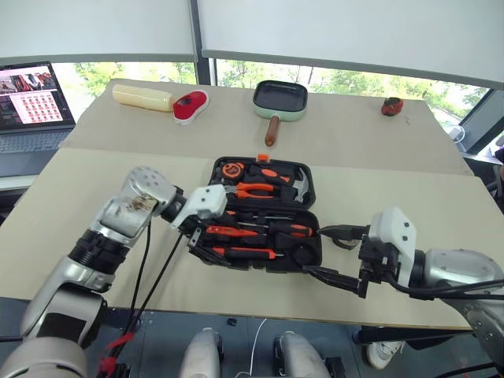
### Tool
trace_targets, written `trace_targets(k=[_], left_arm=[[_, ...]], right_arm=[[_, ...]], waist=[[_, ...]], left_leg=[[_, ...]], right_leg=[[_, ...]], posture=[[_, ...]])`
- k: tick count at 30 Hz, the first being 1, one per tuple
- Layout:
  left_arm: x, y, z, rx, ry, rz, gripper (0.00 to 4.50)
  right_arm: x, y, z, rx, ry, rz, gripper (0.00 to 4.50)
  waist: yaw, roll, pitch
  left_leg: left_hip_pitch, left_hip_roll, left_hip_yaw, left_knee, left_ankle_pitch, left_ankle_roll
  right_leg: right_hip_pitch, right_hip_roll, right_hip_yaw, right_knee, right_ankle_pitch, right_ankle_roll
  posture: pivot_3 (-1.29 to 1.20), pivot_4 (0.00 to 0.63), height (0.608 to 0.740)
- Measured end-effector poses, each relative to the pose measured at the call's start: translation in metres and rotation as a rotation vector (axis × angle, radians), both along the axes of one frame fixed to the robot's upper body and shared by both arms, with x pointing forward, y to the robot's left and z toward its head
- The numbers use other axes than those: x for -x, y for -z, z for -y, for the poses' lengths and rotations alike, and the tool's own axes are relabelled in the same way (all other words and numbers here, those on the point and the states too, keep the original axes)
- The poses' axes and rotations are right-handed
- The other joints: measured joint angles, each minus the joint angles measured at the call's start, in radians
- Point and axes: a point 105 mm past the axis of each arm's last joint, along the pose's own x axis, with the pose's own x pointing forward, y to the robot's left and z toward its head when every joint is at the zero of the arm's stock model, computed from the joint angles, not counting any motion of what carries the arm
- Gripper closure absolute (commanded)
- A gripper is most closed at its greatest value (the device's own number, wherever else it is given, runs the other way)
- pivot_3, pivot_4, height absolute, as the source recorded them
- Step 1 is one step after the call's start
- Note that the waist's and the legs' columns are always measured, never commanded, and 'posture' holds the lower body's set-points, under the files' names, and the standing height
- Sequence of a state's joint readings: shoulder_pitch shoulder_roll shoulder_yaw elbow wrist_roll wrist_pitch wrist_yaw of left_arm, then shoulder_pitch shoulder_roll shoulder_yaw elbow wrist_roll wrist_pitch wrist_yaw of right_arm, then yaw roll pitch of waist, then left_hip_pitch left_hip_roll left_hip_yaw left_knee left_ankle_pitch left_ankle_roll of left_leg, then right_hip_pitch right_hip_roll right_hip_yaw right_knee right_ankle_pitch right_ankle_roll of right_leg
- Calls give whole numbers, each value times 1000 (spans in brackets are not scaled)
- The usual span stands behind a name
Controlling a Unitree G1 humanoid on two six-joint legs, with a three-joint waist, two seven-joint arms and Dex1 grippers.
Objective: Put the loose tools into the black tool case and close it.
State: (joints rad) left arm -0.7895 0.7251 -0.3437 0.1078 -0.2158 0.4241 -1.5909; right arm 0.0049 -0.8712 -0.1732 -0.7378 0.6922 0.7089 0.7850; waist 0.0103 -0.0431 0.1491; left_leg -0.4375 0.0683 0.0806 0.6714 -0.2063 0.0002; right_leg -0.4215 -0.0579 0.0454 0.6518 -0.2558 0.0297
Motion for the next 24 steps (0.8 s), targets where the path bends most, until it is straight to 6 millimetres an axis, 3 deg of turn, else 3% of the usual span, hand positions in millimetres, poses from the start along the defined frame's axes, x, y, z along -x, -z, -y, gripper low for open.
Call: trace_targets(k=[1, 4, 14, 24], left_arm=[[-1, -4, 0, 21, -15, -10, 7], [-3, -7, -1, 36, -35, -10, 652], [8, 23, 1, 43, -26, -35, 4375], [8, 39, 3, -27, 13, 59, 4447]], right_arm=[[-1, 0, 0, 0, 1, 0, 0], [-4, -4, 0, -2, 0, 14, 0], [-8, -3, -3, -5, -23, 2, 0], [-8, -2, -2, -5, -22, -1, 0]], waist=[[0, 0, 0], [0, 0, 0], [2, 0, 0], [3, 0, 0]], left_leg=[[0, 0, 0, 0, 0, 0], [0, 0, 0, 0, 0, 0], [0, 0, 0, 2, 0, 0], [0, 0, -1, 5, 0, 0]], right_leg=[[0, 0, 0, 0, 0, 0], [0, 0, 0, 0, 0, 0], [0, 0, 0, 2, 0, 0], [1, 0, 0, 4, 0, 0]], posture=[[0, 150, 740], [0, 150, 740], [0, 150, 740], [0, 150, 740]])
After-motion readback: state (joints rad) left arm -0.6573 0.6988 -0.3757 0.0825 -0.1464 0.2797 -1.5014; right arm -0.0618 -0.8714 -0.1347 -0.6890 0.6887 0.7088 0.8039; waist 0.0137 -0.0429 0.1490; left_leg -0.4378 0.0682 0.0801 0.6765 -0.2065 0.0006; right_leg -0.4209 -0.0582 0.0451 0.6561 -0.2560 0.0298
